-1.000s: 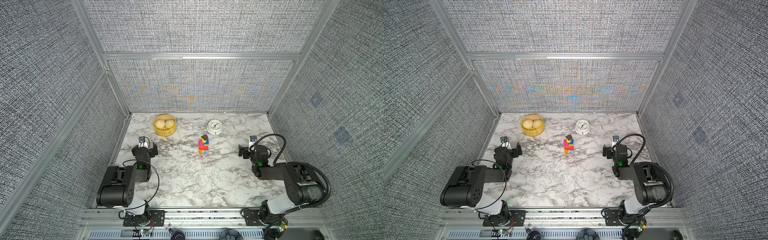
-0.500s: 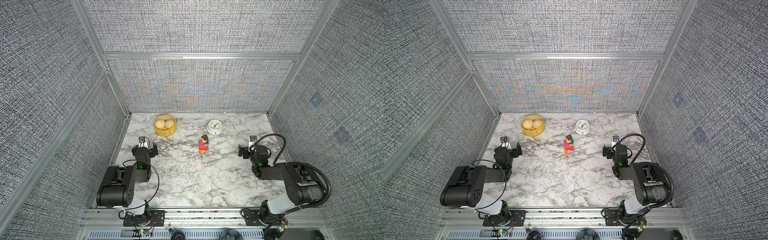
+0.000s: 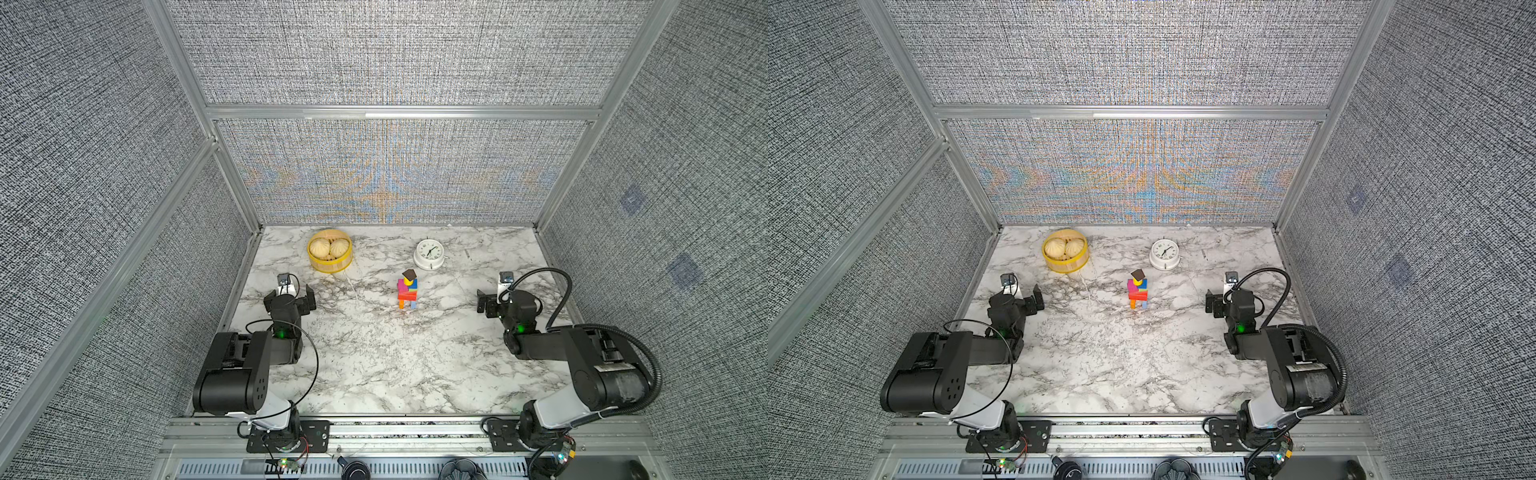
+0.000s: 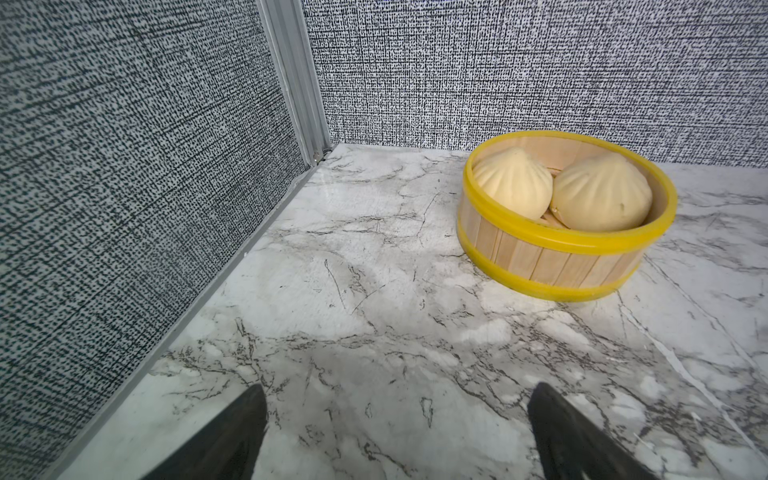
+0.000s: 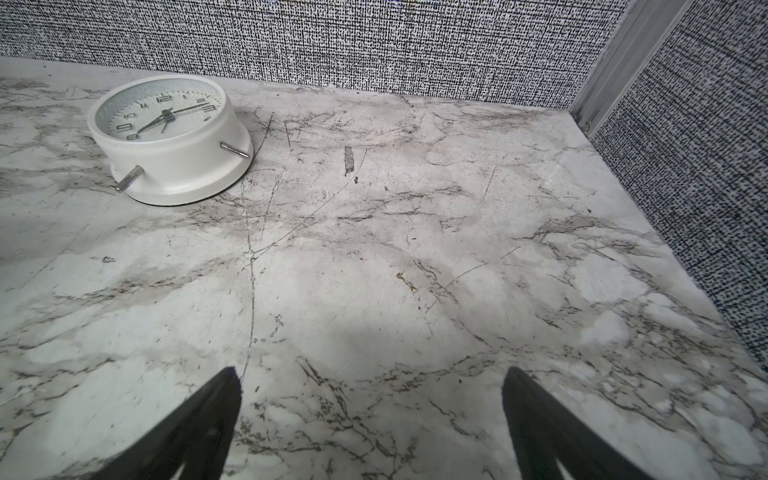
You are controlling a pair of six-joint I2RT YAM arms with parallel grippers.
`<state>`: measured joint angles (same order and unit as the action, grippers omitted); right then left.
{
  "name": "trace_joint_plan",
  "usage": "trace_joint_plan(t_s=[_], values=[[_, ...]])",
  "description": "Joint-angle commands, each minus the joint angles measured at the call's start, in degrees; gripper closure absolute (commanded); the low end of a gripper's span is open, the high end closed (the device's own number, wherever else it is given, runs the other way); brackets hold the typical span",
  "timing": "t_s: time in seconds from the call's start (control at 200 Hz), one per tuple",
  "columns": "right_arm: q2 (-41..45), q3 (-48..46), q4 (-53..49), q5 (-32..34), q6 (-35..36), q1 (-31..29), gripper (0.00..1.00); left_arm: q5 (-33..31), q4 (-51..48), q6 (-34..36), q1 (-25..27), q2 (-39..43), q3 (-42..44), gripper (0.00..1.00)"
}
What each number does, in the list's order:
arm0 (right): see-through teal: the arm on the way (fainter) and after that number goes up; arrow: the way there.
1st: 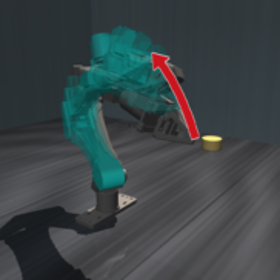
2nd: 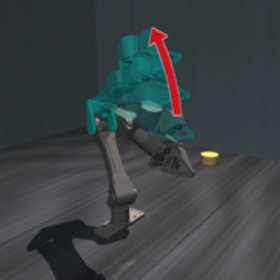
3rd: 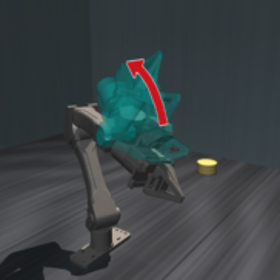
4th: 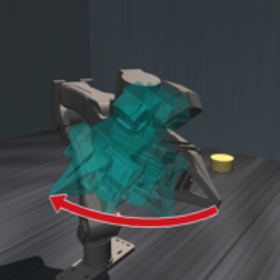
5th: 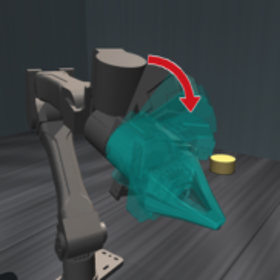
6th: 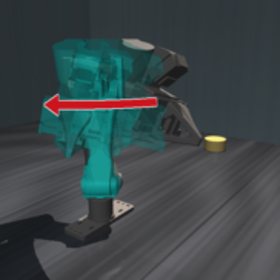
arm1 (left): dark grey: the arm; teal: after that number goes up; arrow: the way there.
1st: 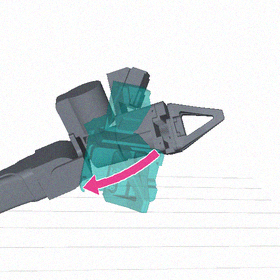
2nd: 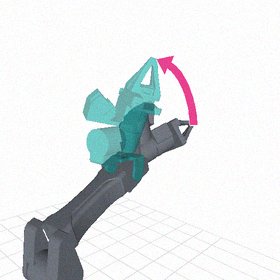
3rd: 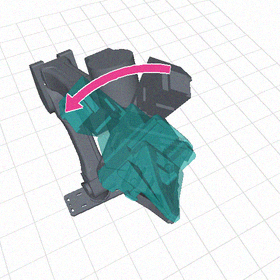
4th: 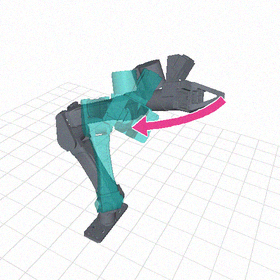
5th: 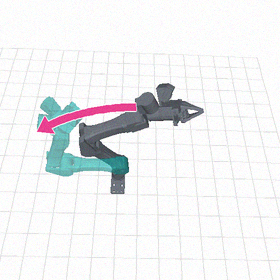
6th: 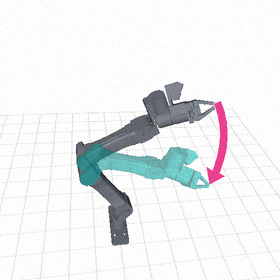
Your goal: Build the wood block tower
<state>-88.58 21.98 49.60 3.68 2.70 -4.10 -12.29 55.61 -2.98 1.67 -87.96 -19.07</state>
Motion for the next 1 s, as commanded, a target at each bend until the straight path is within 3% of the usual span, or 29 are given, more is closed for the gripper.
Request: trace_joint_plan(t_s=[0.0, 0.27, 0.995], values=[[0.0, 0.1, 1.4, -0.1, -0.1, -0.1, 0.01, -0.3, 1.4, 0.5, 0.0, -0.1, 0.0, 0.01], [-0.1, 1.0, -0.2, -3.3, -0.7, 1.4, 0.01, -0.2, 1.1, 0.4, -0.1, -0.1, -0.1, 0.01], [-0.1, 0.9, -0.3, -3.4, -0.7, 1.5, 0.01, -0.2, 1.1, 0.5, -0.1, -0.1, -0.1, 0.01]])
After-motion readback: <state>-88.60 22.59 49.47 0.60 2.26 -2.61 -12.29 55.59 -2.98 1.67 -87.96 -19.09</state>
